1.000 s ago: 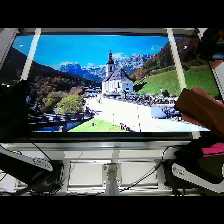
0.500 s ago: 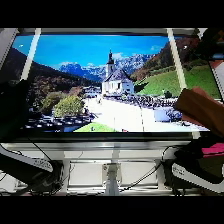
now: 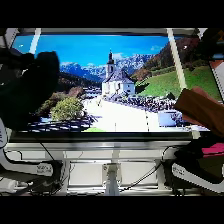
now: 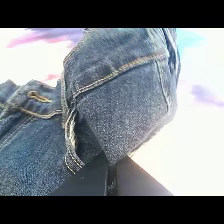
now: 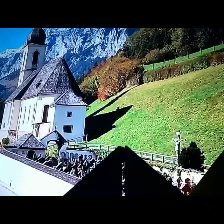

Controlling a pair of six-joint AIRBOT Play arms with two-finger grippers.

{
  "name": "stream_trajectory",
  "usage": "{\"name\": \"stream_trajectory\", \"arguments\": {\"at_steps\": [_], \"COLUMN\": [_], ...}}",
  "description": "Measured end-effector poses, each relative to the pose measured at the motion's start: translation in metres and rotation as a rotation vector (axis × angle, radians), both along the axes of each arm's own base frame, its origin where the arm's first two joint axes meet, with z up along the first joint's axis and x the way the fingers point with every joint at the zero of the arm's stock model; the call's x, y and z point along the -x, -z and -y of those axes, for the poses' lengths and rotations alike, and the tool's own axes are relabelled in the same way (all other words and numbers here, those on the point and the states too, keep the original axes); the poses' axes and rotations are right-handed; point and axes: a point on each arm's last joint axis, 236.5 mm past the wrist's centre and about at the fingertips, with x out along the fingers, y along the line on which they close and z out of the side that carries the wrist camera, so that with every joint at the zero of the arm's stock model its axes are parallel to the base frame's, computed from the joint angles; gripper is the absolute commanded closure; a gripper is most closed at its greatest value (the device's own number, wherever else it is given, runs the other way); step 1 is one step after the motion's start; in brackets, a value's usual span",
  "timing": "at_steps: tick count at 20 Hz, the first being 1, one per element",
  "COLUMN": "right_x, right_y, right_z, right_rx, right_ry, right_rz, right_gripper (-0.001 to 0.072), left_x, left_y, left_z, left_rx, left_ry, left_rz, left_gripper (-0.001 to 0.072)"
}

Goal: Fold the clothes and pants, and hang the long-sleeved shirts on hangers.

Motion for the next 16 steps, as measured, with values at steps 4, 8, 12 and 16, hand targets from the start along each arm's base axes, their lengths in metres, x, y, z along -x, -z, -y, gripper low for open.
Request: {"name": "stream_trajectory", "arguments": {"at_steps": [4,8,12,16], "right_x": [0.0,0.0,0.0,0.0], "right_y": [0.0,0.0,0.0,0.0], "right_z": [0.0,0.0,0.0,0.0], "right_rx": [0.0,0.0,0.0,0.0], "right_ry": [0.0,0.0,0.0,0.0], "right_rz": [0.0,0.0,0.0,0.0], "right_gripper": [0.0667,0.0666,0.0667,0.0667], "left_x": [0.009,0.044,0.089,0.129], "left_y": [-0.014,-0.007,0.024,0.077], "left_z": [0.136,0.265,0.367,0.426], "left_rx": [0.092,0.133,0.146,0.118], "left_ry": [0.264,0.515,0.708,0.83], "left_rz": [0.029,0.021,-0.02,-0.111], "left_gripper": [0.0671,0.0671,0.067,0.0009]}}
